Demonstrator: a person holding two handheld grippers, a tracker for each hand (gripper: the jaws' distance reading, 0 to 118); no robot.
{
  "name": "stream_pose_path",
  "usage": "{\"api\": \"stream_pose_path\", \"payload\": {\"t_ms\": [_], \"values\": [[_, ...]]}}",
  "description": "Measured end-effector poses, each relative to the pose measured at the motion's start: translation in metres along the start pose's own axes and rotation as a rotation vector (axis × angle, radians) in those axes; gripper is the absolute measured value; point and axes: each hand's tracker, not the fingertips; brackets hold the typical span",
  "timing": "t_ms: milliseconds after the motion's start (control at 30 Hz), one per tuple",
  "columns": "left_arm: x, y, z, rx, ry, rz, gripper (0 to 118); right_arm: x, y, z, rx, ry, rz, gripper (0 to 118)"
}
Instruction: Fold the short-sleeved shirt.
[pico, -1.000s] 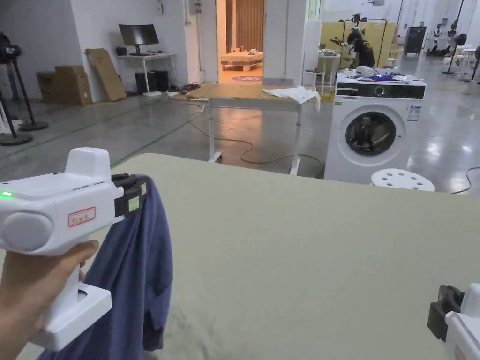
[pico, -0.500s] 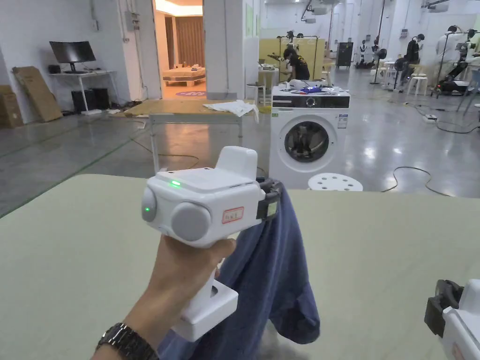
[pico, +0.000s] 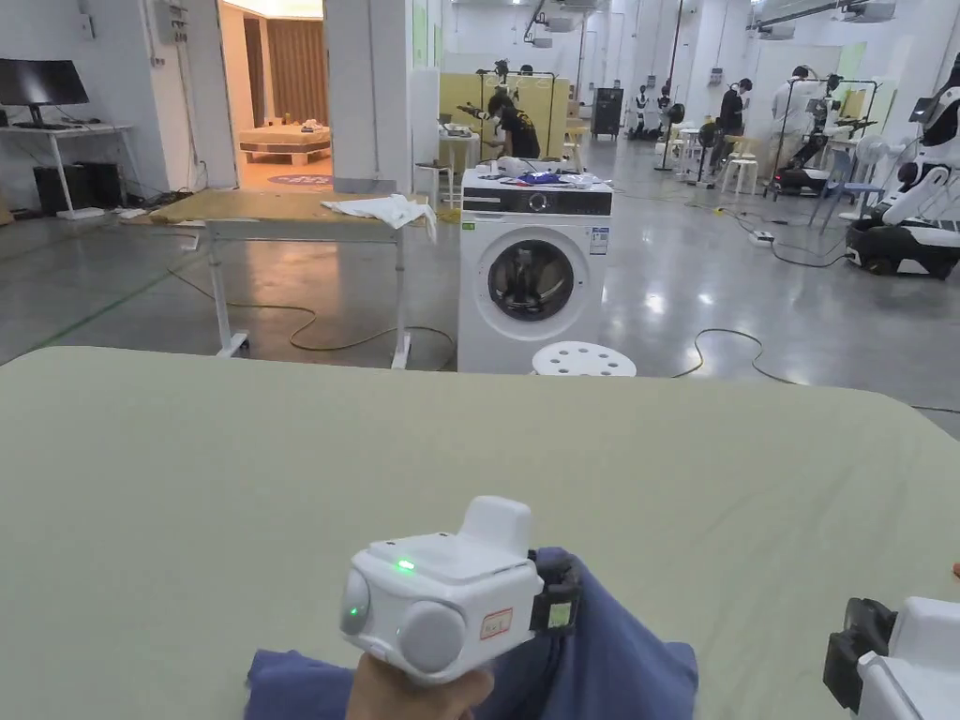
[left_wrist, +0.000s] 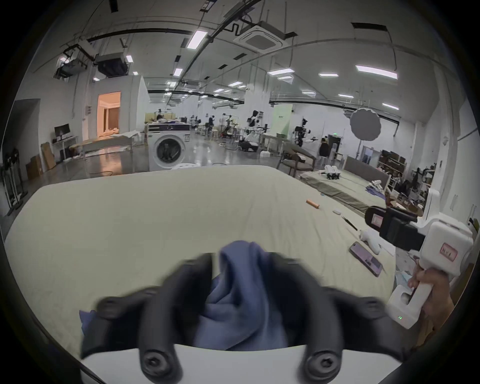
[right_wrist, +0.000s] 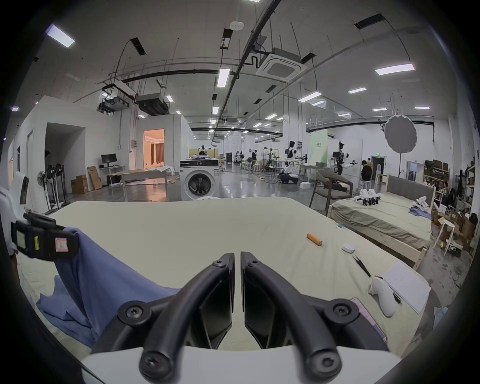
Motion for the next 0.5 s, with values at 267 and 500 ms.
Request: {"api": "stream_pose_path", "payload": {"t_ms": [267,500], "values": [[-0.035,-0.006,0.07,0.207,0.206,0.023,82,-0.042,0.014,0.002,0.053,0.094,0.031,4],[-0.061,-0.013,0.133,0.408,0.497,0.024,7,-0.086,0.033,0.005,0.135,0.15,0.031,4]]}}
